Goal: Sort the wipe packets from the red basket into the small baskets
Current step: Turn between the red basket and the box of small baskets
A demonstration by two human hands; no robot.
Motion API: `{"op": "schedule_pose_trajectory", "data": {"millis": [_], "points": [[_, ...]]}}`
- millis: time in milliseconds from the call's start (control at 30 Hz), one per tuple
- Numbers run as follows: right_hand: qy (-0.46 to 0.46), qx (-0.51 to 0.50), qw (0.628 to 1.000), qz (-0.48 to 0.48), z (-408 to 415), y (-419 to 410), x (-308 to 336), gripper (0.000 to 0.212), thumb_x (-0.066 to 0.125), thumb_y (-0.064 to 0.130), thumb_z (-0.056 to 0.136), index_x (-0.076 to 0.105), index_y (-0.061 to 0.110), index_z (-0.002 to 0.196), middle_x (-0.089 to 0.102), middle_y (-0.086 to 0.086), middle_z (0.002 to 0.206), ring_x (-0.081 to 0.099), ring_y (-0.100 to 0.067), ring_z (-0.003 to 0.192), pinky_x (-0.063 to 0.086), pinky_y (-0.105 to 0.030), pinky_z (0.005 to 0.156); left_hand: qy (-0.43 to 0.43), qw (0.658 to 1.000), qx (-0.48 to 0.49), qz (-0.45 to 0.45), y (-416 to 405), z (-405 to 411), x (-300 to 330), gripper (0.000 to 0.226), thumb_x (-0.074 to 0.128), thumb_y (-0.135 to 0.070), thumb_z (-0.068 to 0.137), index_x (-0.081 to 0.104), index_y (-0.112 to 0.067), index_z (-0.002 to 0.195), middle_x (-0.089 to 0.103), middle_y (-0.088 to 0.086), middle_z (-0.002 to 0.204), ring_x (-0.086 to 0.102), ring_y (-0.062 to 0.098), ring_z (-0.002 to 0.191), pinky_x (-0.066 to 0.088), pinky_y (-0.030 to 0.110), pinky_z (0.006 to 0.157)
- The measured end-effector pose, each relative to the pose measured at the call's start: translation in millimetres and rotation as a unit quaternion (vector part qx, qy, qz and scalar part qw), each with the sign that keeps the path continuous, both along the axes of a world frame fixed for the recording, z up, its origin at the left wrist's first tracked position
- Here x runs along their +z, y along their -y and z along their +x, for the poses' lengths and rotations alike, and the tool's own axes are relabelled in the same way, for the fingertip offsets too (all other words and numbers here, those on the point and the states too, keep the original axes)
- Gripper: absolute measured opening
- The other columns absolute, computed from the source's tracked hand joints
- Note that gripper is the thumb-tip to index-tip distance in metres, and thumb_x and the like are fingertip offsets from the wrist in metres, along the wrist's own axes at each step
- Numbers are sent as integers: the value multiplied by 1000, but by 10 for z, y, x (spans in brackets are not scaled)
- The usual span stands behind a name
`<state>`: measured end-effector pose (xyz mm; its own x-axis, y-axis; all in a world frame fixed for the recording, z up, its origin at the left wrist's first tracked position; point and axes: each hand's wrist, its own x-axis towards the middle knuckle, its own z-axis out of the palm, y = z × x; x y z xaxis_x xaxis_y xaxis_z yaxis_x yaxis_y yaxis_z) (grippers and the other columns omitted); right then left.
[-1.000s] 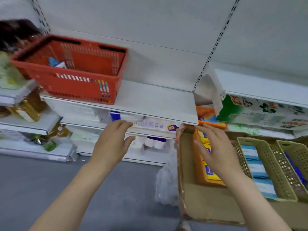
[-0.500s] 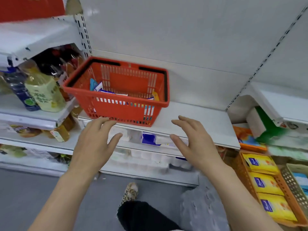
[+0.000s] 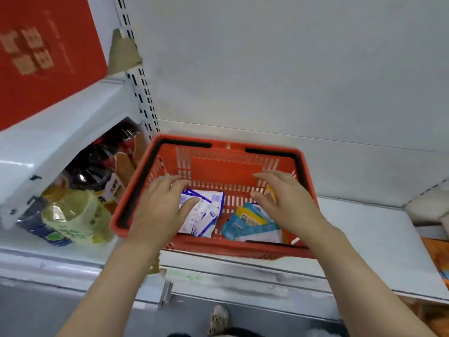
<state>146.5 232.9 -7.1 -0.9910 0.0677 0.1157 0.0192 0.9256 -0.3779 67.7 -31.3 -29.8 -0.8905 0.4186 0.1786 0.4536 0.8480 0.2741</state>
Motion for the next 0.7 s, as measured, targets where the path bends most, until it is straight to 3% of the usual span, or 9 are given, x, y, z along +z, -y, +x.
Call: {"op": "schedule_pose_trajectory", "data": {"millis": [133,267,400,533,633,700], "points": [[213,14,976,52,-546,49,-209,55,61,47,92,49,24,140,56,-3,137,51,-24,126,43,-37,104,72,997,-27,-26,-120,-392,-146,57,56,-51,91,51,-19,137,51,1,139,40,22,131,32,35,109],[361,30,927,103,-874,110,-587,53,62,46,90,52,20,136,58,-5,135,56,-26,120,48,-41,99,178,979,-73,-63,-283,-702,-183,66,53,-56,91,39,-22,146,42,2,147,33,23,137,32,40,112],[386,-7,918,91,-916,134,-907,41,63,39,88,58,22,125,61,-5,127,58,-26,112,50,-42,97,252,956,-115,-94,-413,-908,-180,68,52,-57,91,36,-23,147,44,6,146,38,26,134,36,44,108],[368,-8,919,142,-907,102,-1055,47,70,37,85,53,22,127,61,-6,125,58,-26,113,49,-40,95,285,944,-138,-89,-474,-1012,-203,70,51,-58,92,32,-23,149,40,6,150,37,26,136,36,42,109],[375,-15,923,83,-919,52,-1044,40,76,32,81,59,25,116,62,0,119,58,-22,109,49,-35,92,312,935,-141,-88,-461,-1021,-240,72,50,-59,92,31,-22,150,37,5,153,36,24,138,35,40,109],[330,-32,943,42,-924,1,-1004,29,77,28,80,61,24,104,63,4,106,60,-21,103,49,-31,83,331,930,-133,-86,-439,-1045,-270,72,49,-60,92,31,-22,150,36,4,154,37,24,138,35,38,108]]}}
